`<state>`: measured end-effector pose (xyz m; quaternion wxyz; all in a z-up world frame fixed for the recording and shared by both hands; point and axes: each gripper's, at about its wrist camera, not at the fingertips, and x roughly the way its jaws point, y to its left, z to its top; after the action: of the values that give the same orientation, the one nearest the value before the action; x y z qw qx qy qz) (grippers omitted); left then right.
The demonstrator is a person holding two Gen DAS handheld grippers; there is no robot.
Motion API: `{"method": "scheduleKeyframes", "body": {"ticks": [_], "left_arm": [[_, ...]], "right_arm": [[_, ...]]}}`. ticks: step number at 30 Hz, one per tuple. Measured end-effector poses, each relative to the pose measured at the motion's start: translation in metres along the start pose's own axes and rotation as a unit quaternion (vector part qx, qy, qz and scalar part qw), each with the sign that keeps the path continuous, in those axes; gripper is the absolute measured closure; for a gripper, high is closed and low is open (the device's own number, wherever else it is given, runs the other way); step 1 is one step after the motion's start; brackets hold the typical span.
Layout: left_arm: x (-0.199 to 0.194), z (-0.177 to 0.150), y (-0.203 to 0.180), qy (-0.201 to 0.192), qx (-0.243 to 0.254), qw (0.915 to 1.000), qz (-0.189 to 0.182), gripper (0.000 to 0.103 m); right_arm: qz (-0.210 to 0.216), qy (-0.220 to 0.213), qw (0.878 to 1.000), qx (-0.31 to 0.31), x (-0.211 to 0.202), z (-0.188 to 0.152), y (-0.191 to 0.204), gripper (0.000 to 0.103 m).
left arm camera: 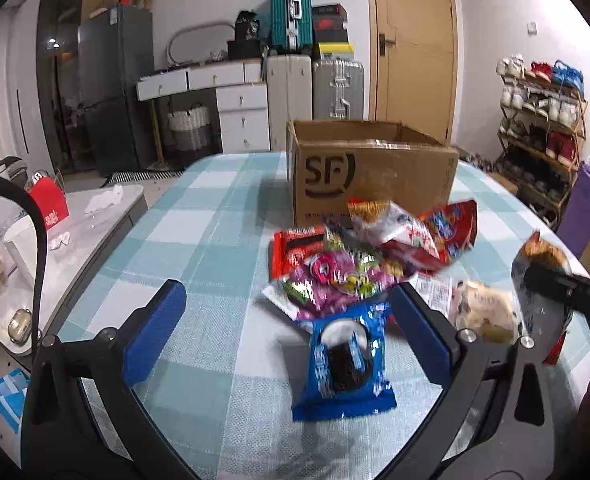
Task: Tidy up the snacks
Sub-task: 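Grasp the blue Oreo pack with the left gripper while the right gripper holds the noodle bag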
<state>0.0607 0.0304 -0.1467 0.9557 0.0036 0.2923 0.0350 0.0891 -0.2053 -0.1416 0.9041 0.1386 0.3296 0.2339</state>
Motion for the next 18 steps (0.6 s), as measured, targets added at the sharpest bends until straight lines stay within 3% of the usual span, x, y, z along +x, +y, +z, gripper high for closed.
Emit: {"method": "scheduleKeyframes", "body": {"ticks": [3,10,18], "left_arm": [[0.002,-0.008,-0.002,0.042,0.007,0.9985,-0.036,0.001],[0.007,-0.022,-0.003,0.098,0.004,0.9930,-0.066,0.001],[0.040,-0.025,0.001,0.173,-0.056,0.9793,-0.088,0.001]], "right_arm": [[0.017,-0.008,1.000,0.004,-0.003,0.000,-0.003,0.056],[0.043,-0.007,0.999,0.031,-0.002,0.001,-0.012,0.056],[0.050,-0.018,0.998,0.028,-0.005,0.000,-0.010,0.056]]}}
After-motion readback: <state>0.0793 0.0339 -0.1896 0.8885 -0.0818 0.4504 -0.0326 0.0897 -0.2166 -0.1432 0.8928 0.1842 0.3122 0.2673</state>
